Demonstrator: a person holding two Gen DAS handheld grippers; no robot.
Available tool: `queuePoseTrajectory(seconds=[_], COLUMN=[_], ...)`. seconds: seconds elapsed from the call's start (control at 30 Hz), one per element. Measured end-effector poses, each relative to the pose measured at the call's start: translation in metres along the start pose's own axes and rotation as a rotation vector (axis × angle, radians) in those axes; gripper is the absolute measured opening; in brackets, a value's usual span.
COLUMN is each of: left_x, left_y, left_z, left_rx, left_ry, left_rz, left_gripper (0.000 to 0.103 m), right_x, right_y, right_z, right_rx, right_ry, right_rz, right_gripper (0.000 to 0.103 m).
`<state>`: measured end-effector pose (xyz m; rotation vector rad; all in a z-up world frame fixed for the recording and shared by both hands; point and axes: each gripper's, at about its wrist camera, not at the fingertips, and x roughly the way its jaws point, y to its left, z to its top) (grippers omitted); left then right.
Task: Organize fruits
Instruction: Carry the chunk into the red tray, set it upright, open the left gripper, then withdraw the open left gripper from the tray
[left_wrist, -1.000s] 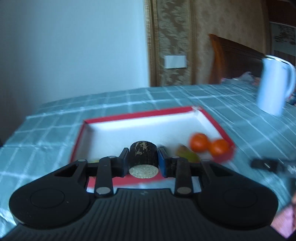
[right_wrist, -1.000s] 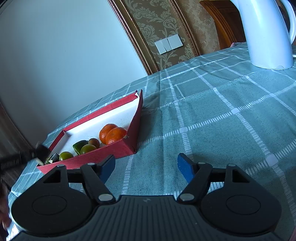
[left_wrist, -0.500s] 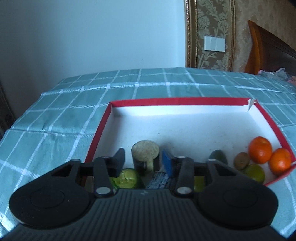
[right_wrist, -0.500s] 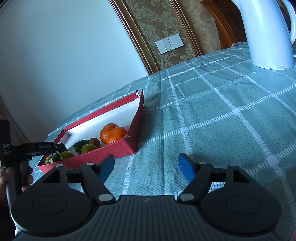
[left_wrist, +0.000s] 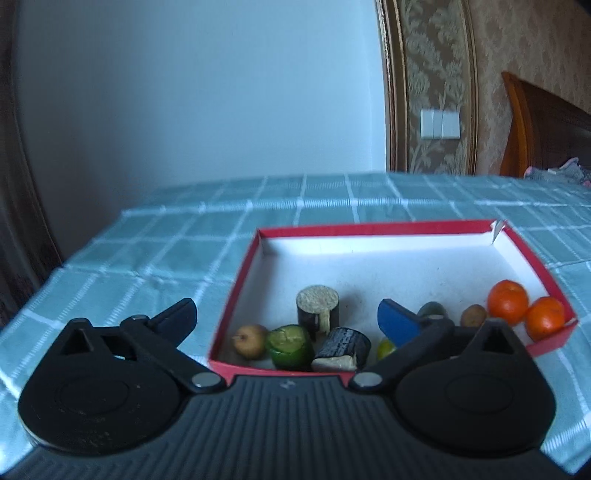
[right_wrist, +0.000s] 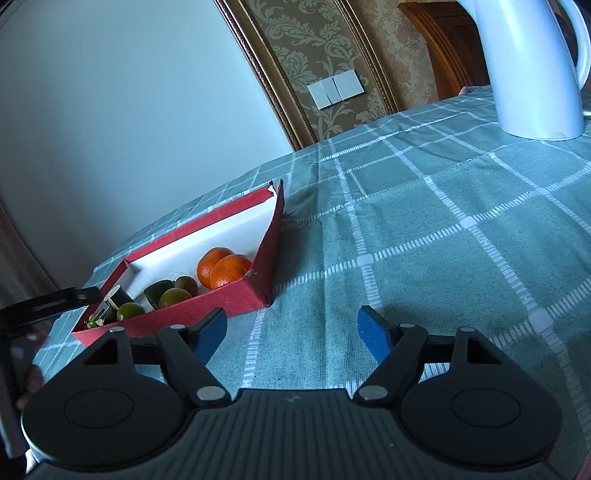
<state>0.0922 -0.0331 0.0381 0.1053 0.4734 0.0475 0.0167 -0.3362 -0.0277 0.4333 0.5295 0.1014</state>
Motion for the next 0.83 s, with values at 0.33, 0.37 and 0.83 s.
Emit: queuePoseTrajectory(seconds=[0.33,0.37,0.83], left_x=[-0.049,-0.052,-0.068], left_y=[0.017,0.018,0.043], left_z=[-0.004,-0.005,-0.033], left_rx=[-0.036,-0.037,-0.108], left_ry=[-0.061,-0.066,-0.024], left_rz=[-0.058,-0.058,-0.065], left_gripper=[0.103,0.103,0.103], right_x=[0.0,-0.001,-0.006], right_y=[0.002,0.002,0.019], right_z=[0.0,0.0,-0.002], right_rx=[-0.016,-0.017,-0.134], right_ry=[0.001,0.001,-0.022], right_rz=[-0.017,-0.018,-0.046], right_gripper=[0.079,0.079,0.079])
